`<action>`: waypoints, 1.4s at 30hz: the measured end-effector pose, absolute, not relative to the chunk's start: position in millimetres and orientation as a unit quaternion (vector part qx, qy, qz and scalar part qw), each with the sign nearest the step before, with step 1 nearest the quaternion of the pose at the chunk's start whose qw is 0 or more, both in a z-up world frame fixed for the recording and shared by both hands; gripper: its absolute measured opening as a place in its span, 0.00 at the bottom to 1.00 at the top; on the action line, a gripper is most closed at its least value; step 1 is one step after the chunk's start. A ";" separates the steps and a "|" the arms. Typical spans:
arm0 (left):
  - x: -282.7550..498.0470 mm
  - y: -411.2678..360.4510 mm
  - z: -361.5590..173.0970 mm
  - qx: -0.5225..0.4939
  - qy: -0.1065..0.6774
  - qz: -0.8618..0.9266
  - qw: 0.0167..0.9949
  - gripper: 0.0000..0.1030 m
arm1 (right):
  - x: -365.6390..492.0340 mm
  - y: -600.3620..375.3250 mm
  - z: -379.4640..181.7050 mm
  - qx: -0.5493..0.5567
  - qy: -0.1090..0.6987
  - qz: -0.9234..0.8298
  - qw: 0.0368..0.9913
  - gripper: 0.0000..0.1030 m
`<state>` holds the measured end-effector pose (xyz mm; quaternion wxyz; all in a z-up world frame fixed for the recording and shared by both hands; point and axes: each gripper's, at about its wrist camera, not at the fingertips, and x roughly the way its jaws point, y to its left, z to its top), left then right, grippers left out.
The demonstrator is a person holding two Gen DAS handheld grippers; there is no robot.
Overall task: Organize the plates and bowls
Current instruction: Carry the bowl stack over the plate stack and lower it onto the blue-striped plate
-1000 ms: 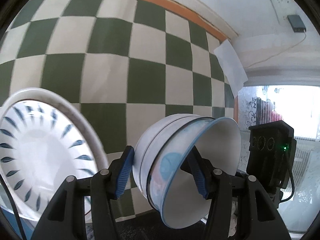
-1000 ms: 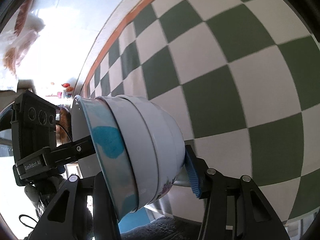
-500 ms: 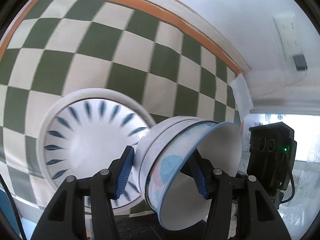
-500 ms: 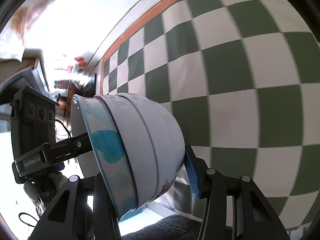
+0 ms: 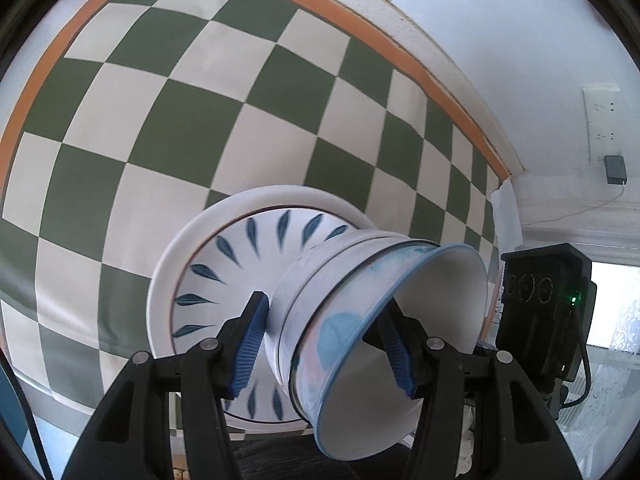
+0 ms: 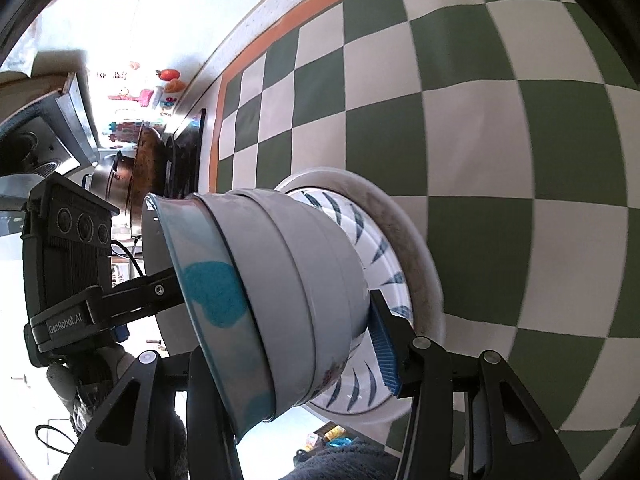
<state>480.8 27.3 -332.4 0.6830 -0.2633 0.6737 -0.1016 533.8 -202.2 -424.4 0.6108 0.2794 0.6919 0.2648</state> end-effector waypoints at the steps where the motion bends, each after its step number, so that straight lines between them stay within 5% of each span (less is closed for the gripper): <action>1: 480.0 29.6 -334.9 -0.264 0.675 -0.101 0.681 0.50 | 533.0 -198.6 -426.3 0.277 0.693 0.264 0.611 0.48; 42: 473.2 39.3 -347.8 -0.246 0.694 -0.122 0.665 0.50 | 532.8 -175.4 -452.3 0.300 0.702 0.230 0.604 0.50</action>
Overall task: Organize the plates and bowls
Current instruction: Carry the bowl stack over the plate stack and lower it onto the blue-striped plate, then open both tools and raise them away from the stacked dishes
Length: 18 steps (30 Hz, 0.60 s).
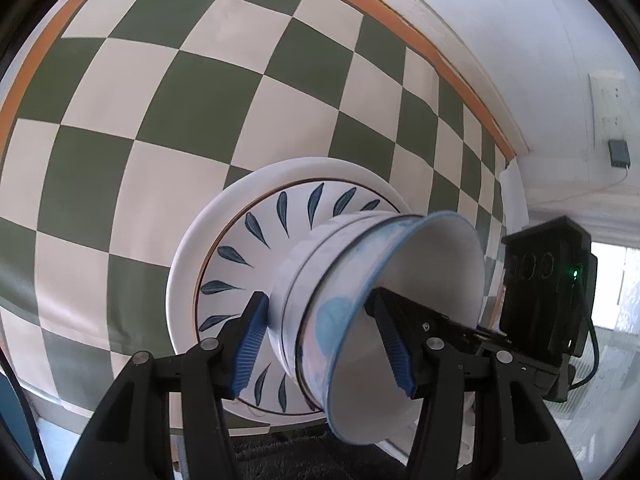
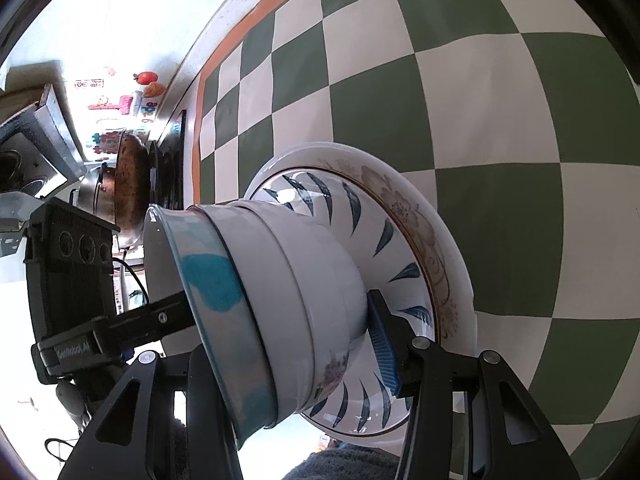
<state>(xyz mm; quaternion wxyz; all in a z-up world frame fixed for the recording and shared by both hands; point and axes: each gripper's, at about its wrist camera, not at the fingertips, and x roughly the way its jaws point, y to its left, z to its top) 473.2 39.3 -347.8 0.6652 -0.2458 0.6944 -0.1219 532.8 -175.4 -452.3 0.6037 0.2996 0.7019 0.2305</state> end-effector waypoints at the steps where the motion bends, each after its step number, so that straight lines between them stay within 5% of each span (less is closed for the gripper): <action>1: 472.3 38.7 -345.3 -0.237 0.693 -0.119 0.670 0.50 | 532.7 -173.9 -451.0 0.295 0.702 0.230 0.607 0.50; 18: 419.4 32.7 -262.7 -0.076 0.609 -0.058 0.787 0.52 | 496.0 -169.2 -361.5 0.196 0.649 0.174 0.714 0.61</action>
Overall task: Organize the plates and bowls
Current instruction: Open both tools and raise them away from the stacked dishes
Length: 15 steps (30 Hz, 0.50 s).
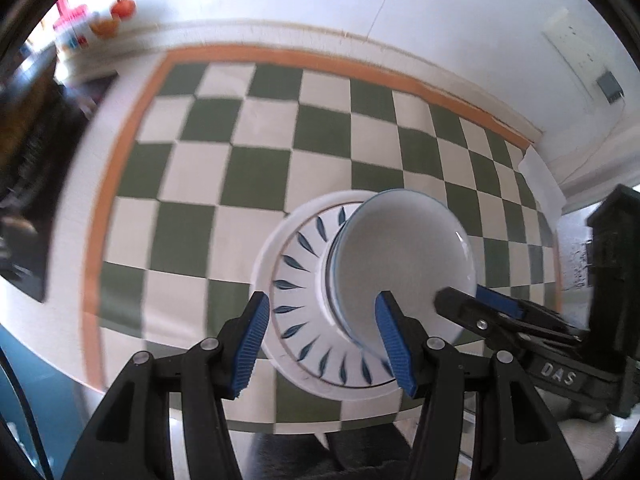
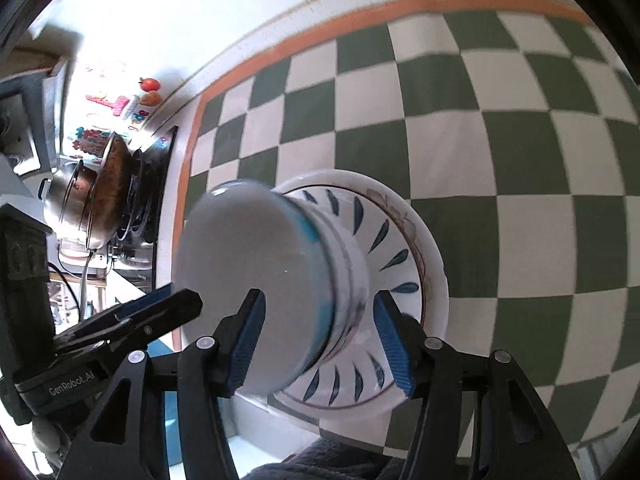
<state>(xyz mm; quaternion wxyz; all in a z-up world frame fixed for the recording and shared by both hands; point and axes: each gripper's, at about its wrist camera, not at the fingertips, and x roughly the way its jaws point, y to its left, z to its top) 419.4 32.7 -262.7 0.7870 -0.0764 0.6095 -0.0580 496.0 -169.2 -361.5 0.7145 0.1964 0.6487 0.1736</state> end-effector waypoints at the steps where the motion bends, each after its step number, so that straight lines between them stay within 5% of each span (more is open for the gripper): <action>1: 412.9 32.6 -253.7 -0.064 0.600 -0.053 0.796 0.52 | 489.7 -168.4 -351.9 0.187 0.642 0.170 0.723 0.62; 6: 390.0 30.4 -220.5 -0.035 0.561 -0.040 0.826 0.52 | 454.4 -169.0 -298.0 0.146 0.600 0.144 0.773 0.75; 9: 374.9 29.4 -199.5 -0.027 0.536 -0.041 0.843 0.64 | 434.1 -172.5 -265.8 0.122 0.571 0.113 0.804 0.84; 11: 362.8 27.0 -183.8 -0.020 0.515 -0.041 0.856 0.83 | 419.0 -178.2 -243.4 0.108 0.550 0.090 0.823 0.87; 15: 332.9 23.5 -151.9 -0.010 0.469 -0.035 0.882 0.88 | 386.3 -188.5 -203.7 0.082 0.509 0.052 0.855 0.91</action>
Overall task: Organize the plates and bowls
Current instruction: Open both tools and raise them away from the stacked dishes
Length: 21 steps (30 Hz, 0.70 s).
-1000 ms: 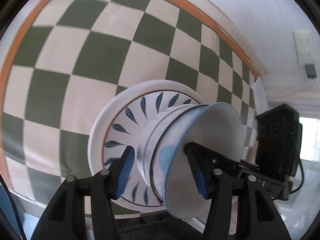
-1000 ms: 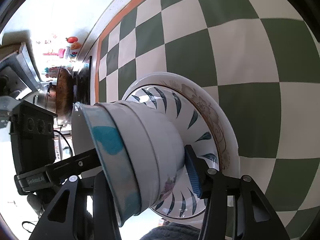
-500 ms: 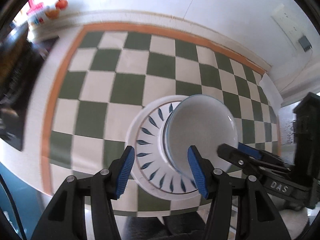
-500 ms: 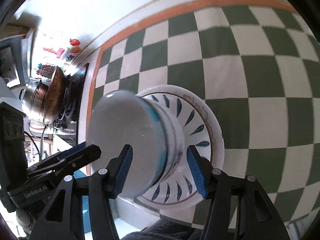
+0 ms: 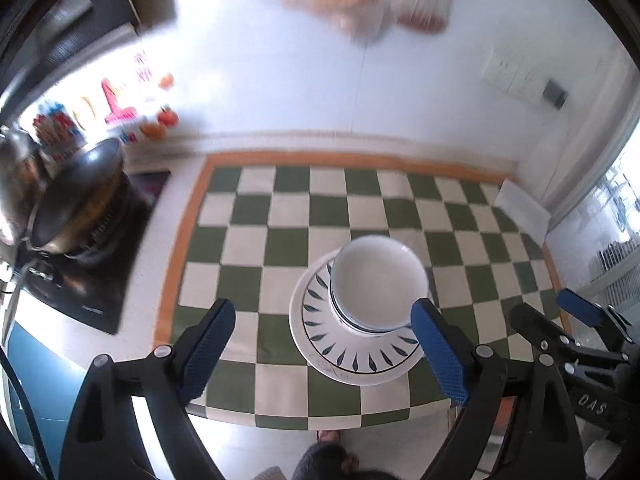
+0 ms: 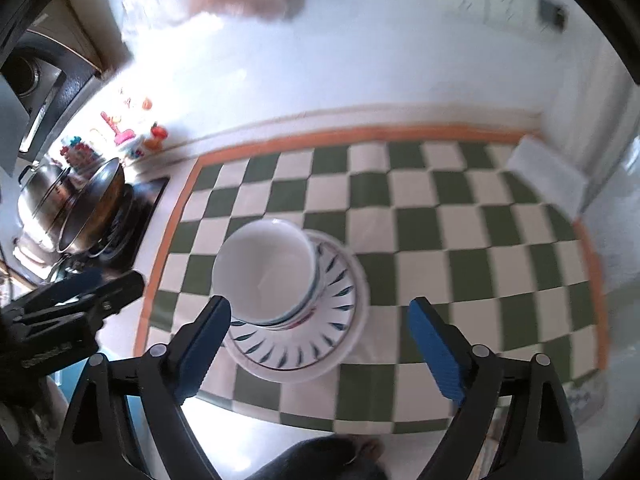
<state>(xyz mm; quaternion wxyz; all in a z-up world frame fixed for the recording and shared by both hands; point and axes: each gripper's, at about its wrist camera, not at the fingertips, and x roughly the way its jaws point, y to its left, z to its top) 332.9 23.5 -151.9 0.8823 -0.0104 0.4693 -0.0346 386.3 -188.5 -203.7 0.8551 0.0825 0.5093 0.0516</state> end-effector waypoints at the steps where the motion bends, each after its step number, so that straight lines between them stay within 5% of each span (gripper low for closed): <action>1: 322.0 22.8 -142.9 -0.008 0.456 -0.032 0.889 0.90 | 373.8 -190.1 -191.6 0.072 0.495 0.042 0.865 0.92; 3: 308.7 20.7 -132.8 -0.007 0.442 -0.032 0.896 0.98 | 354.7 -191.1 -172.3 0.057 0.475 0.025 0.878 0.93; 21: 114.7 13.3 -43.1 -0.009 0.351 -0.025 0.936 0.98 | 150.6 -187.6 -30.0 0.032 0.367 0.020 0.929 0.97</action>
